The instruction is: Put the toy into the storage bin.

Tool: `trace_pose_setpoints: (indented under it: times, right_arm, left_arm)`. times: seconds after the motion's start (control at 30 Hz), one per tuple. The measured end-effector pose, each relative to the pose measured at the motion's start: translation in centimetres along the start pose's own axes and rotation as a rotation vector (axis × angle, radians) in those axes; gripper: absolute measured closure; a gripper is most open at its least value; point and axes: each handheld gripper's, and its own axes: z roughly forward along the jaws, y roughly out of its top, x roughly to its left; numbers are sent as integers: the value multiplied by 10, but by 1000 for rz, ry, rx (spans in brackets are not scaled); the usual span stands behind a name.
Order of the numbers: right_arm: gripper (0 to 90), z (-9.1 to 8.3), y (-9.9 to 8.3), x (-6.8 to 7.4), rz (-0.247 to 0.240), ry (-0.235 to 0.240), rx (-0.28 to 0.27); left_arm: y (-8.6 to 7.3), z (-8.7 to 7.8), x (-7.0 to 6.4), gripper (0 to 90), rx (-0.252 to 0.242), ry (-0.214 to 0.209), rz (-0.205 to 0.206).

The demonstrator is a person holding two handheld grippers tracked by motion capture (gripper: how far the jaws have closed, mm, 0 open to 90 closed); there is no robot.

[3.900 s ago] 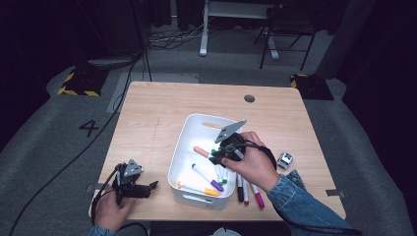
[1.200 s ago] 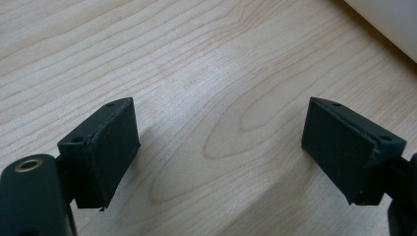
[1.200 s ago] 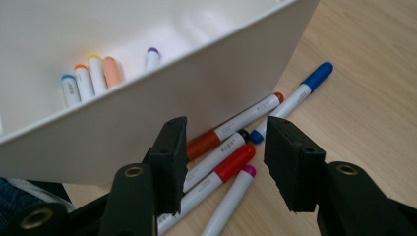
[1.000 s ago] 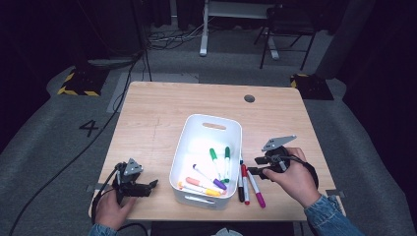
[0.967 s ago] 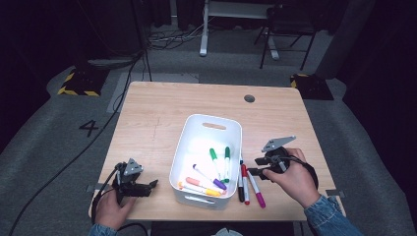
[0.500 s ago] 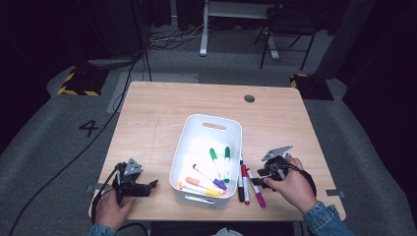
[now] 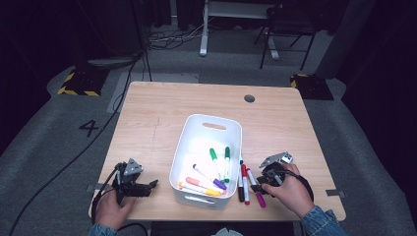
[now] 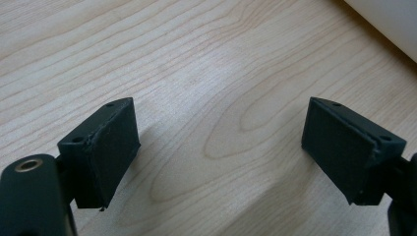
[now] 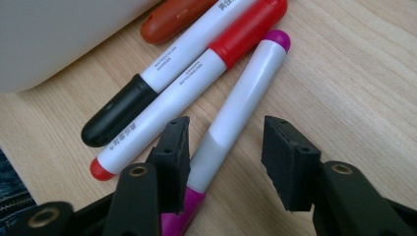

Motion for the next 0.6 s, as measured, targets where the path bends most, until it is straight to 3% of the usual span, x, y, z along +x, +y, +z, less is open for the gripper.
trace_pose_setpoints:
  times: [0.07, 0.6]
  right_arm:
    - [592, -1, 0, 0, -5, -30, 10]
    - [765, -2, 1, -10, 13, -116, 41]
  left_arm:
    - [0, 0, 0, 144, 0, 0, -1]
    - [0, 0, 0, 144, 0, 0, -2]
